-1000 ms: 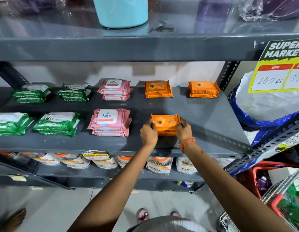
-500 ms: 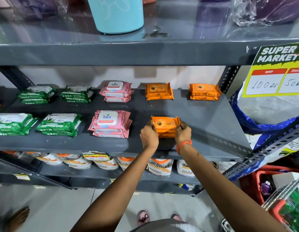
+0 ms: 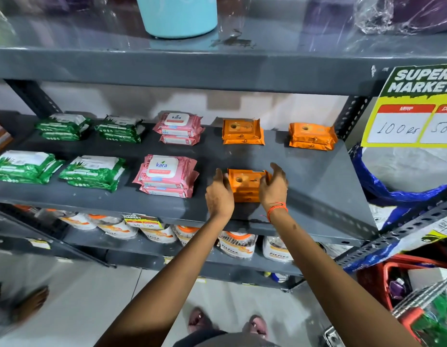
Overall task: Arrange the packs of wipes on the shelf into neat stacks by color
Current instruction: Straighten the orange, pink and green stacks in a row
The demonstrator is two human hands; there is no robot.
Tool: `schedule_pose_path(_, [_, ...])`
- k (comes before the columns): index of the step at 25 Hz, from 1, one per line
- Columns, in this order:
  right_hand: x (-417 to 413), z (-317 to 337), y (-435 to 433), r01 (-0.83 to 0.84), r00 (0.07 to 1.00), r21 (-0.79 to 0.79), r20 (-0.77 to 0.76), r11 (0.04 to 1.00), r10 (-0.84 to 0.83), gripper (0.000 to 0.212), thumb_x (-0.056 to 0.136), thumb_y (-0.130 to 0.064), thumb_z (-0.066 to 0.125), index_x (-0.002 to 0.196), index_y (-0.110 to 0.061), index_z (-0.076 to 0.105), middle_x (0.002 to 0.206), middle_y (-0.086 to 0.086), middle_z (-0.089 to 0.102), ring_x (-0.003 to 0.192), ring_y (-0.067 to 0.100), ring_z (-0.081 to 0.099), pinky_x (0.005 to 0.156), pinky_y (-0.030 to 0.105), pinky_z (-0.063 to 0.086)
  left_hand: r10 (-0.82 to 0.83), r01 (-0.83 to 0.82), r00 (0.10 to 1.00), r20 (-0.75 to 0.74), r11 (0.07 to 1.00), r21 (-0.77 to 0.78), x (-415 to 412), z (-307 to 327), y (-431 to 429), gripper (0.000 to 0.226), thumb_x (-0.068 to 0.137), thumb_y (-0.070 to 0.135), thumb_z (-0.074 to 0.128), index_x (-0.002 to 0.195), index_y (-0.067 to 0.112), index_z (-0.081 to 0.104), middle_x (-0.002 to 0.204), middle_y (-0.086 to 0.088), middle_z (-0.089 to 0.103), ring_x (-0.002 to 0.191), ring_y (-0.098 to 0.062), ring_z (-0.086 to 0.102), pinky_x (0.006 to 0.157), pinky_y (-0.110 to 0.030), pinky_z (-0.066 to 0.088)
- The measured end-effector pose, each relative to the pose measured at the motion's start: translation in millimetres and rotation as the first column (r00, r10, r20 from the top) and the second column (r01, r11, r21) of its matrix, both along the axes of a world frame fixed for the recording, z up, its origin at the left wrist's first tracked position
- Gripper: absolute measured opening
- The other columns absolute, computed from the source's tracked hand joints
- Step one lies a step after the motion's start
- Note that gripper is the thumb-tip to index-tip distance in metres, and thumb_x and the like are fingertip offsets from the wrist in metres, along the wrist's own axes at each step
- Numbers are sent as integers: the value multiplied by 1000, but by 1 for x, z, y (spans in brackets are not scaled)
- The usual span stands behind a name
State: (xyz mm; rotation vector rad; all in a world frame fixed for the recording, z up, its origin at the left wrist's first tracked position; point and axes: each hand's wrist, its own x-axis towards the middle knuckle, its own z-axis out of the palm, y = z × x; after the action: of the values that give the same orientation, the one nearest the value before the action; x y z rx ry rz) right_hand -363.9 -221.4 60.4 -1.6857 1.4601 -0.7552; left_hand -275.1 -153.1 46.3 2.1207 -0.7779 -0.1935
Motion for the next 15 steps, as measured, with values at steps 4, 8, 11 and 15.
schedule_pose_path(4, [34, 16, 25, -182, 983, -222, -20, 958, 182, 40, 91, 0, 50, 130, 1, 51, 136, 21, 52, 126, 36, 49, 107, 38, 38, 3, 27, 983, 185, 987, -160, 30, 15, 27, 35, 95, 15, 47, 128, 4, 51, 111, -25, 66, 98, -39, 64, 79, -45, 53])
schedule_pose_path(8, [99, 23, 49, -376, 925, 136, 119, 916, 362, 43, 95, -18, 53, 134, -3, 47, 142, 15, 51, 130, 32, 49, 107, 38, 40, 150, -115, 967, 205, 979, -171, 103, 15, 61, 50, 93, 24, 50, 134, -2, 40, 139, -24, 46, 128, -39, 44, 107, -46, 34])
schedule_pose_path(11, [141, 20, 70, -329, 938, 281, 209, 902, 277, 41, 96, -22, 51, 133, -3, 50, 140, 16, 53, 131, 31, 47, 108, 34, 36, 176, -182, 973, -148, 983, -30, 165, -2, 77, 73, 86, 46, 54, 136, -3, 36, 140, -27, 44, 129, -40, 41, 109, -47, 34])
schedule_pose_path(15, [170, 9, 90, -230, 970, 397, 172, 888, 174, 42, 101, -24, 40, 135, 0, 48, 140, 19, 52, 129, 33, 49, 104, 33, 38, 62, -83, 899, -434, 996, -29, 195, -10, 89, 63, 79, 53, 61, 111, 0, 57, 112, -22, 65, 104, -34, 60, 91, -42, 48])
